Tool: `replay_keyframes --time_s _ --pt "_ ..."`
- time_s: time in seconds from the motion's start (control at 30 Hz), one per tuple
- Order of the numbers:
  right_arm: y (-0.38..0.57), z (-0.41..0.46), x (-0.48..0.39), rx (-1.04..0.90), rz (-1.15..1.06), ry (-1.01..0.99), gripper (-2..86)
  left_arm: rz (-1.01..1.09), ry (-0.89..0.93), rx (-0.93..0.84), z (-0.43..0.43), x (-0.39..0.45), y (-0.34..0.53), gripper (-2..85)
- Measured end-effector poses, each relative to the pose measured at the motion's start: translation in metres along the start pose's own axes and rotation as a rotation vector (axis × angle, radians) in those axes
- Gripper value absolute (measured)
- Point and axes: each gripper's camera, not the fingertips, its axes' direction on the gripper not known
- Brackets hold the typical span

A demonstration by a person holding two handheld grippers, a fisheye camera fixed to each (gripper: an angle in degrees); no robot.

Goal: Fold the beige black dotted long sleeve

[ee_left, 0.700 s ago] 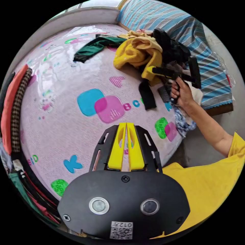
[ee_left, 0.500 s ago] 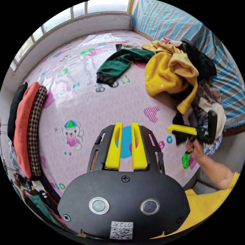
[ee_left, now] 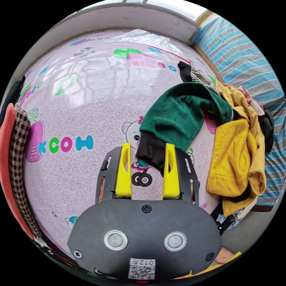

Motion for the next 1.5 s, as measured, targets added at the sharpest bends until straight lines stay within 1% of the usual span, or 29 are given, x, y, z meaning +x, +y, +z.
replay_keyframes --time_s 0.1,0.13,0.17,0.2,0.23,0.3,0.33,0.37,0.4,0.43,0.47,0.5,0.53,0.57,0.6,0.63,0.67,0.7,0.8,0.87,0.9,0.93,1.03,1.1,1.17,1.3,1.33,1.43,1.5 --pt "-0.005 -0.018 0.002 0.001 0.005 -0.012 0.6 0.102 -0.04 -0.026 -0.001 0.019 0.007 6.1" --pt "-0.006 -0.022 0.003 0.002 0.007 -0.015 0.6 0.112 -0.005 -0.04 -0.003 0.02 0.01 5.4" --pt "-0.009 -0.029 0.003 0.002 0.009 -0.018 0.6 0.126 0.129 -0.074 -0.008 0.021 0.016 4.2" --pt "-0.011 -0.036 0.004 0.002 0.011 -0.021 0.6 0.138 0.277 -0.065 -0.019 0.019 0.029 3.2" --pt "-0.012 -0.04 0.004 0.003 0.013 -0.023 0.6 0.144 0.343 -0.045 -0.027 0.018 0.036 2.9" --pt "-0.016 -0.054 0.006 0.005 0.026 -0.027 0.6 0.216 0.584 0.03 -0.066 0.013 0.074 1.9" --pt "-0.017 -0.058 0.007 0.003 0.031 -0.029 0.6 0.232 0.625 0.046 -0.077 0.011 0.084 1.7" --pt "-0.02 -0.065 0.007 -0.007 0.045 -0.032 0.7 0.269 0.703 0.078 -0.1 0.007 0.103 1.4" --pt "-0.025 -0.076 0.003 -0.009 0.085 -0.002 0.8 0.307 0.782 0.119 -0.125 0.002 0.122 1.2" --pt "-0.027 -0.084 -0.003 0.009 0.095 0.021 0.9 0.33 0.821 0.138 -0.137 -0.001 0.131 1.1" --pt "-0.031 -0.106 -0.022 0.073 0.063 0.028 1.0 0.375 0.885 0.169 -0.16 -0.004 0.15 0.9" --pt "-0.036 -0.134 -0.047 0.161 0.005 0.009 1.2 0.42 0.911 0.189 -0.181 -0.006 0.168 0.7" --pt "-0.039 -0.148 -0.058 0.211 -0.014 0.014 1.4 0.442 0.918 0.197 -0.19 -0.006 0.177 0.7" --pt "-0.044 -0.177 -0.08 0.314 -0.041 0.039 1.7 0.477 0.918 0.2 -0.206 -0.005 0.195 0.5" --pt "-0.049 -0.206 -0.092 0.421 -0.025 0.05 2.6 0.505 0.909 0.2 -0.217 -0.003 0.212 0.5" --pt "-0.052 -0.219 -0.093 0.472 0.0 0.036 3.0 0.517 0.912 0.197 -0.221 -0.001 0.22 0.5" --pt "-0.059 -0.241 -0.088 0.553 0.068 -0.042 6.4 0.546 0.919 0.182 -0.227 0.003 0.236 0.4" --pt "-0.069 -0.256 -0.075 0.583 0.148 -0.17 9.1 0.57 0.922 0.175 -0.231 0.01 0.251 0.4" --pt "-0.096 -0.272 -0.052 0.595 0.273 -0.444 14.5 0.641 0.878 0.151 -0.241 0.031 0.289 0.3" --pt "-0.111 -0.274 -0.049 0.566 0.331 -0.512 16.3 0.675 0.855 0.149 -0.248 0.041 0.311 0.3" --pt "-0.118 -0.275 -0.046 0.571 0.354 -0.592 16.2 0.687 0.824 0.154 -0.252 0.045 0.325 0.2" --pt "-0.121 -0.275 -0.045 0.572 0.359 -0.629 16.1 0.687 0.809 0.158 -0.254 0.046 0.331 0.2" --pt "-0.133 -0.28 -0.044 0.518 0.409 -0.696 9.5 0.678 0.765 0.17 -0.264 0.044 0.359 0.1" --pt "-0.129 -0.294 -0.06 0.544 0.362 -0.727 3.3 0.672 0.801 0.197 -0.279 0.035 0.378 0.1" --pt "-0.125 -0.313 -0.089 0.562 0.275 -0.694 1.4 0.694 0.824 0.234 -0.299 0.031 0.394 0.1" --pt "-0.116 -0.368 -0.187 0.617 0.05 -0.609 -0.1 0.793 0.83 0.371 -0.363 0.035 0.438 0.1" --pt "-0.113 -0.375 -0.199 0.634 0.029 -0.604 -0.2 0.806 0.83 0.391 -0.373 0.036 0.444 0.1" --pt "-0.09 -0.405 -0.253 0.721 -0.08 -0.647 -0.4 0.896 0.838 0.479 -0.419 0.048 0.473 0.2" --pt "-0.071 -0.419 -0.3 0.756 -0.177 -0.651 -0.4 0.998 0.826 0.543 -0.456 0.06 0.503 0.2"
